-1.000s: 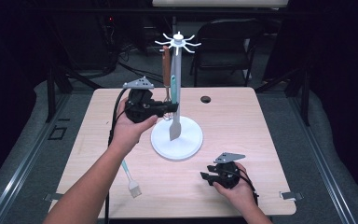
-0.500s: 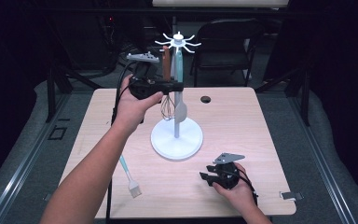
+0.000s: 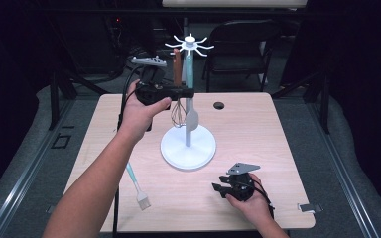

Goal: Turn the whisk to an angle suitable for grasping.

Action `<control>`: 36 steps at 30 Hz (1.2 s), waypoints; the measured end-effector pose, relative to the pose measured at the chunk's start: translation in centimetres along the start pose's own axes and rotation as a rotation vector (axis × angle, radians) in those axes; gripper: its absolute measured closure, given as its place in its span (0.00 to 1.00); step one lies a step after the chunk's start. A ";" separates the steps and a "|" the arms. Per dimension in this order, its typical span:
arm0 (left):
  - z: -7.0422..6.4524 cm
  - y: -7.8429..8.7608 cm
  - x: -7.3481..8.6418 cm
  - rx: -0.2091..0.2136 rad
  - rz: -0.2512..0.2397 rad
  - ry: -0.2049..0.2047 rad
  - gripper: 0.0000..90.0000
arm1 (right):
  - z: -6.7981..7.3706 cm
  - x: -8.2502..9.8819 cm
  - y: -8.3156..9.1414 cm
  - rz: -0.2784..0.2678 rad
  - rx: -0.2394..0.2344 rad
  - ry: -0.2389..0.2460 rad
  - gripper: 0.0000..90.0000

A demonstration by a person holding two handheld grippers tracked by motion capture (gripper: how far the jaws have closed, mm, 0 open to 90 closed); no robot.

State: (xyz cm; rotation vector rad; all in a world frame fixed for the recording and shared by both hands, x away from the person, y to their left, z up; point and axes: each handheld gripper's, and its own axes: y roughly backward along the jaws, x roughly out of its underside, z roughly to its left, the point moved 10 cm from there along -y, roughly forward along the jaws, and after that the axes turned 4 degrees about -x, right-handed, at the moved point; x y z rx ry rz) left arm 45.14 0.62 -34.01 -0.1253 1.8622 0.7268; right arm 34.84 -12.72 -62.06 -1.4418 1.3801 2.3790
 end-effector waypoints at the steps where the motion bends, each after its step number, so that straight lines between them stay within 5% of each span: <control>1: 0.1 -0.1 0.0 0.001 -0.001 0.005 0.94 | 0.0 0.0 0.0 -0.001 -0.001 0.003 0.63; 8: 0.9 -0.5 0.0 -0.006 -0.003 0.023 0.93 | 0.1 0.0 -0.1 -0.008 -0.002 0.003 0.64; 19: 1.8 0.0 1.9 -0.105 -0.011 0.021 0.76 | -0.1 0.0 0.0 -0.005 0.011 0.009 0.63; 36: 3.4 2.2 12.9 -0.267 0.020 0.038 0.71 | -0.5 -0.7 0.5 -0.044 0.025 0.005 0.57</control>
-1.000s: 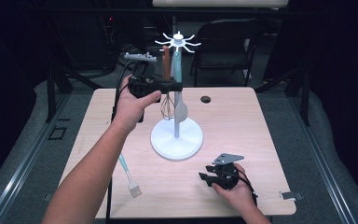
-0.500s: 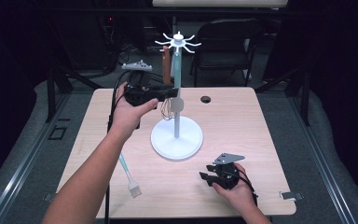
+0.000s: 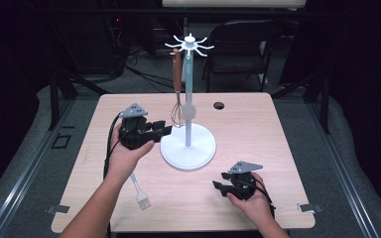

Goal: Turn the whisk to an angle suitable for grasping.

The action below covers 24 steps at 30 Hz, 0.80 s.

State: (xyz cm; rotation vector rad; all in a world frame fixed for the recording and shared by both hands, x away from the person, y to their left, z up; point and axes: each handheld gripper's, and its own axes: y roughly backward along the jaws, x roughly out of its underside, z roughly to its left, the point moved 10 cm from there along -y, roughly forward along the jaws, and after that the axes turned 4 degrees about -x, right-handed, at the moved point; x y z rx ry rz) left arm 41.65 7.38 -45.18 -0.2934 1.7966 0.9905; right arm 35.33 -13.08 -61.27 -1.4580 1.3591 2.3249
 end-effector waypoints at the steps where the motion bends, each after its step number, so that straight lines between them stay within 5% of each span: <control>1: 0.2 0.1 0.7 -0.010 -0.003 0.004 0.70 | 0.0 0.0 0.0 -0.002 -0.001 -0.004 0.58; 9: 2.0 -0.1 5.9 -0.090 0.036 0.028 0.68 | -0.6 0.1 0.1 0.002 0.015 -0.021 0.62; 16: 3.7 -0.2 8.4 -0.075 -0.005 0.150 0.65 | -0.8 0.2 0.1 0.003 0.023 -0.032 0.64; 24: 5.2 -0.2 10.5 -0.114 0.030 0.178 0.66 | -0.7 0.3 0.2 0.005 0.006 -0.044 0.69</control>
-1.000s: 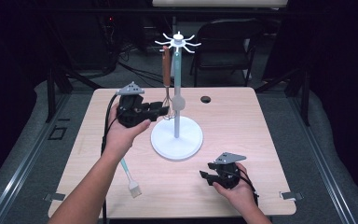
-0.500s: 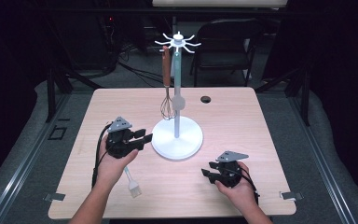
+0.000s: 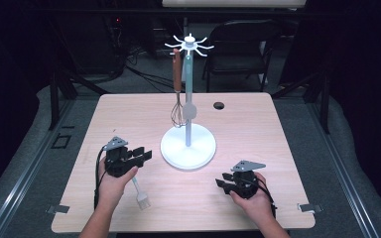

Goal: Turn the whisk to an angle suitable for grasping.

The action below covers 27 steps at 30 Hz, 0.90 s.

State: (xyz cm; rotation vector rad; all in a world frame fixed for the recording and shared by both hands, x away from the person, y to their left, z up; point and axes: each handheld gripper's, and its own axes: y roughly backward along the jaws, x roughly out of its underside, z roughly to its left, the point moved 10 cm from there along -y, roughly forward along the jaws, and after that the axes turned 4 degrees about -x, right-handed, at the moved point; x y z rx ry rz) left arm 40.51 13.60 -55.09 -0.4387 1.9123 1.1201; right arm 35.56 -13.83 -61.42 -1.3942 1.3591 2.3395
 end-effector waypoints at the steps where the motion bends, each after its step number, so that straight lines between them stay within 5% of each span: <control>1: 0.1 0.0 0.2 -0.004 0.007 -0.002 0.67 | 0.0 0.0 0.0 0.000 -0.004 -0.004 0.70; 7: 0.4 0.3 0.6 -0.020 0.022 -0.003 0.68 | 0.2 0.2 0.0 0.023 -0.024 -0.010 0.76; 17: -0.8 0.5 0.3 0.011 0.016 -0.017 0.68 | 0.5 -0.5 -0.1 0.022 -0.038 -0.016 0.86; 27: -1.1 0.3 0.6 0.011 0.032 -0.030 0.68 | 0.5 -4.0 0.6 0.003 -0.050 -0.001 0.96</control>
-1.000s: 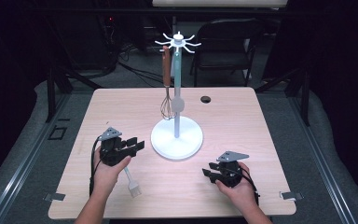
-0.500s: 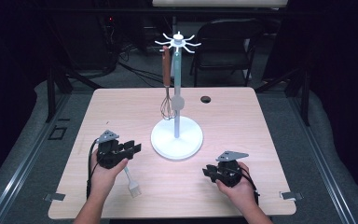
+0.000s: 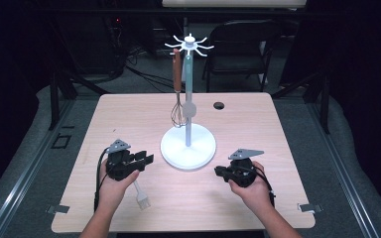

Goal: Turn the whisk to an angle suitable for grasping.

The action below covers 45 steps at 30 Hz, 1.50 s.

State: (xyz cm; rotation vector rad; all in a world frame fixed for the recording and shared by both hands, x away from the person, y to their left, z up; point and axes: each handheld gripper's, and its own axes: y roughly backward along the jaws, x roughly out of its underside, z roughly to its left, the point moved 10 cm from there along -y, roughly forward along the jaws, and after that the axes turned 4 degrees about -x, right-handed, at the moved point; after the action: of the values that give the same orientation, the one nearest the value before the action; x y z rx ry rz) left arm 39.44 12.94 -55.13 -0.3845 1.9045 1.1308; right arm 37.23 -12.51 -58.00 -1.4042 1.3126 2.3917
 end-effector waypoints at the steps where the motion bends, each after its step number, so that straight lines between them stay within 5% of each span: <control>1: 0.0 0.0 0.0 -0.002 0.001 0.001 0.67 | 0.1 -0.6 0.1 -0.008 0.002 0.001 0.97; 24: 0.3 0.3 -0.2 -0.006 -0.008 0.007 0.67 | 1.0 -14.8 4.3 -0.222 0.024 0.115 1.00; 36: 0.4 0.4 -0.2 -0.003 -0.005 0.007 0.67 | 1.4 -19.3 5.5 -0.260 0.044 0.146 1.00; 45: 0.6 0.5 -0.3 -0.005 -0.012 0.016 0.67 | 1.7 -23.0 7.1 -0.382 0.087 0.181 1.00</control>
State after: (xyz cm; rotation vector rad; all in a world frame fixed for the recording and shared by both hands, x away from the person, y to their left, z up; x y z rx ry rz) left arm 39.59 13.64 -54.74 -0.4083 1.9113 1.1279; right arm 46.23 -8.13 -36.04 -1.6985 1.0479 1.9783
